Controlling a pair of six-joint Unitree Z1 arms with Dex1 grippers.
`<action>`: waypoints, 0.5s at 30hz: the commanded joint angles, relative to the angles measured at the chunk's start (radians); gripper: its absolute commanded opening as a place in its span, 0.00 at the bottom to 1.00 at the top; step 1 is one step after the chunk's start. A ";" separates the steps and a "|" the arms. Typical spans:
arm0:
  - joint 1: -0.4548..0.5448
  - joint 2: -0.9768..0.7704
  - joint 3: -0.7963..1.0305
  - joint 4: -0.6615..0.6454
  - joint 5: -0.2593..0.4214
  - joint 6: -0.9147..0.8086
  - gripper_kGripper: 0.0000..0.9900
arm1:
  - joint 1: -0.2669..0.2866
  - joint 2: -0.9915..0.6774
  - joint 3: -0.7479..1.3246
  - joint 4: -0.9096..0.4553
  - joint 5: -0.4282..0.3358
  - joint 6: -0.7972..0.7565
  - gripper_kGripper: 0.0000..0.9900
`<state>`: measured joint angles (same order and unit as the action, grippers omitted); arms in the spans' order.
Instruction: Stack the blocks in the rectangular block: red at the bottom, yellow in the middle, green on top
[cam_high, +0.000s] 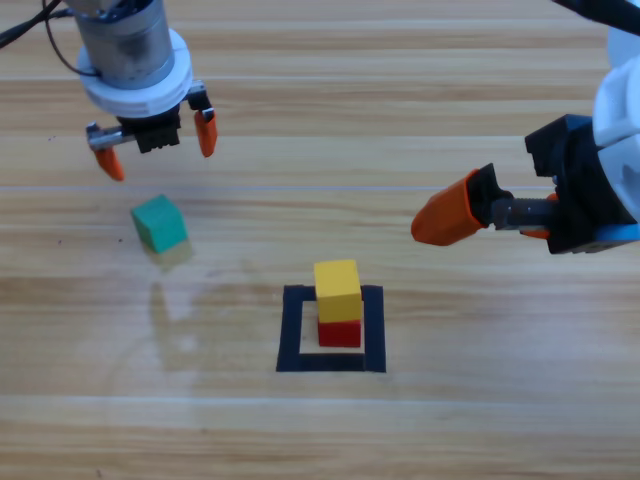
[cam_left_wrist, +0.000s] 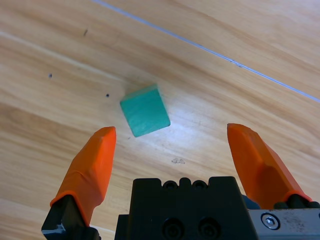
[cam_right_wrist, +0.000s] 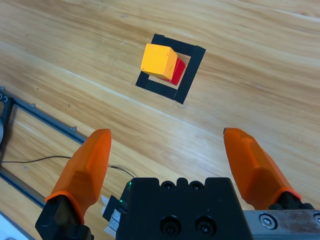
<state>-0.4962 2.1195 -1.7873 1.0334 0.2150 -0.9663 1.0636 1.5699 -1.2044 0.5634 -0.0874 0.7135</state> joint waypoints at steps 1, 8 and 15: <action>-0.016 0.037 -0.001 0.030 -0.045 -0.097 0.97 | -0.030 0.032 0.012 -0.014 0.020 -0.005 1.00; -0.001 0.116 -0.024 0.033 -0.124 -0.262 0.97 | -0.030 0.033 0.016 -0.014 0.020 -0.005 1.00; 0.044 0.155 -0.038 0.031 -0.144 -0.269 0.97 | -0.030 0.035 0.016 -0.014 0.023 -0.006 1.00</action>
<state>-0.4926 2.2176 -1.8157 1.0615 0.0806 -1.2361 1.0634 1.5699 -1.2044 0.5634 -0.0713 0.7135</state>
